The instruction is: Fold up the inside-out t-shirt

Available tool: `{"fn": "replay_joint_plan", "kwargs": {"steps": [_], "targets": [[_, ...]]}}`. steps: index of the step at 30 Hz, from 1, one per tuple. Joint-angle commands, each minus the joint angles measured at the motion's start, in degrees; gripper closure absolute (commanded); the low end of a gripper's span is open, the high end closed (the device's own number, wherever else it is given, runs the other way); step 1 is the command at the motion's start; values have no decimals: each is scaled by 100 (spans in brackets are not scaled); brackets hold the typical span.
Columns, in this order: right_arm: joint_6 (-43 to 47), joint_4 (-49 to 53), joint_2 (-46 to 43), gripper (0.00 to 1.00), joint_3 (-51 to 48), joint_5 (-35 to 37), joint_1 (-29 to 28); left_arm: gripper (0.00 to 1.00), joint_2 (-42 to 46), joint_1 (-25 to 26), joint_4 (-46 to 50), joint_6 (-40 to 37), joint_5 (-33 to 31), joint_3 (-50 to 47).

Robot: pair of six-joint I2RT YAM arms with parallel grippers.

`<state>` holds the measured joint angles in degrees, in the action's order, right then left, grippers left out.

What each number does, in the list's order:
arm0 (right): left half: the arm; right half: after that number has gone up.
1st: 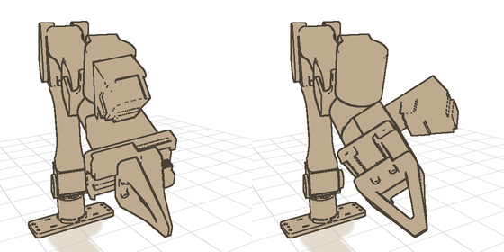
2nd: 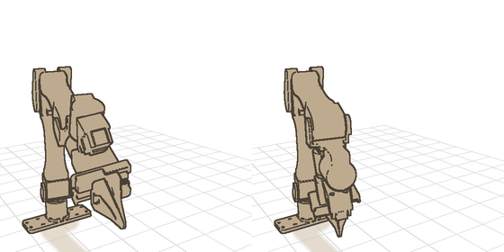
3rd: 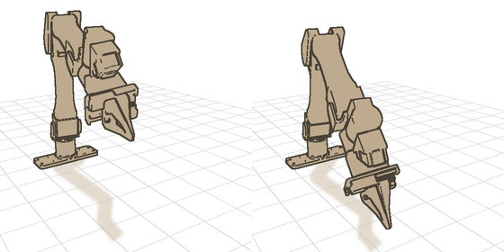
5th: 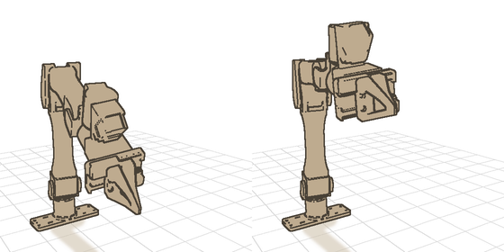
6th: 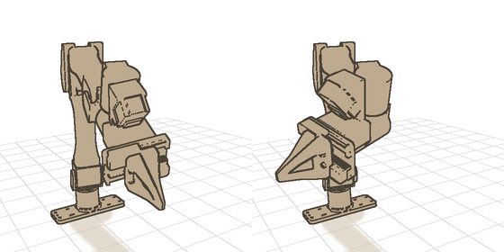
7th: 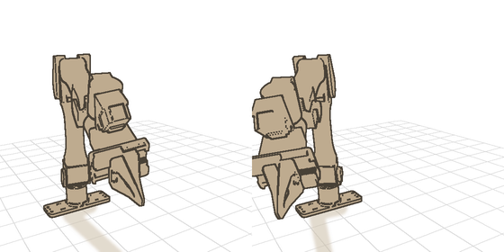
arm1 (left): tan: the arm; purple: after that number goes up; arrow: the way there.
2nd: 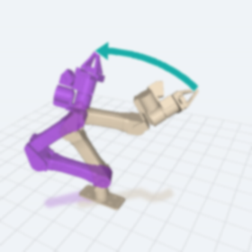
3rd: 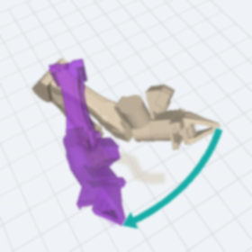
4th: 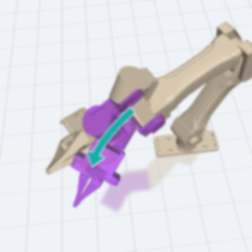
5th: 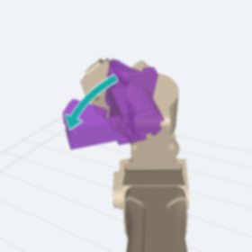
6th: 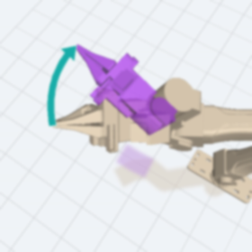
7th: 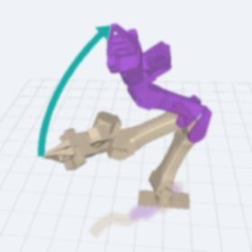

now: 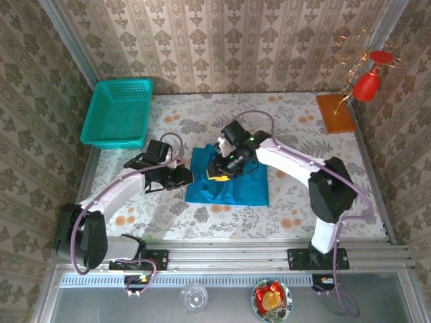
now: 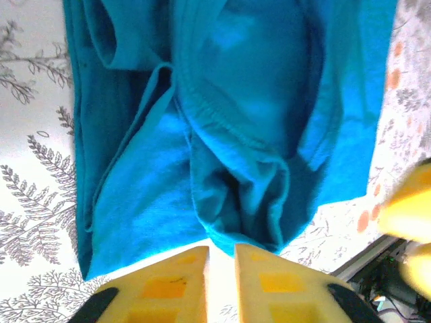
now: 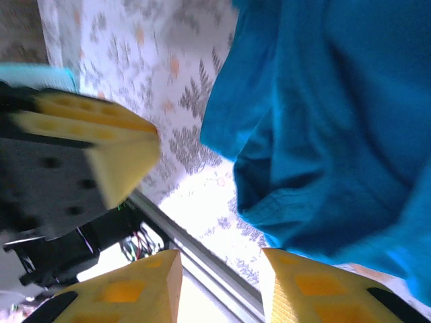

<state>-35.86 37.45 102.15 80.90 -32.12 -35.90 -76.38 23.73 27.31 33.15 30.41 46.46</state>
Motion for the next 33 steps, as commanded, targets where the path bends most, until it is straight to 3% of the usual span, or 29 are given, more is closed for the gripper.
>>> {"fn": "replay_joint_plan", "kwargs": {"steps": [1,7,13,22,28,33], "targets": [[-211,74,-328,64,-371,578,334,85,-324,185,-250,-129,210,313],[-413,-203,-589,65,-889,685,728,86,-1237,211,-742,-129,313,528],[-378,-264,-422,65,-886,694,748,87,-1904,83,28,-653,-1118,697],[-226,-155,-121,65,-666,644,751,85,-1764,-19,654,-796,-2006,815],[-194,-150,-118,66,-663,628,746,72,-1511,111,627,-870,-1880,1468],[-185,-122,-29,65,-672,626,718,63,-2043,400,840,-1100,-1897,2330]]}}
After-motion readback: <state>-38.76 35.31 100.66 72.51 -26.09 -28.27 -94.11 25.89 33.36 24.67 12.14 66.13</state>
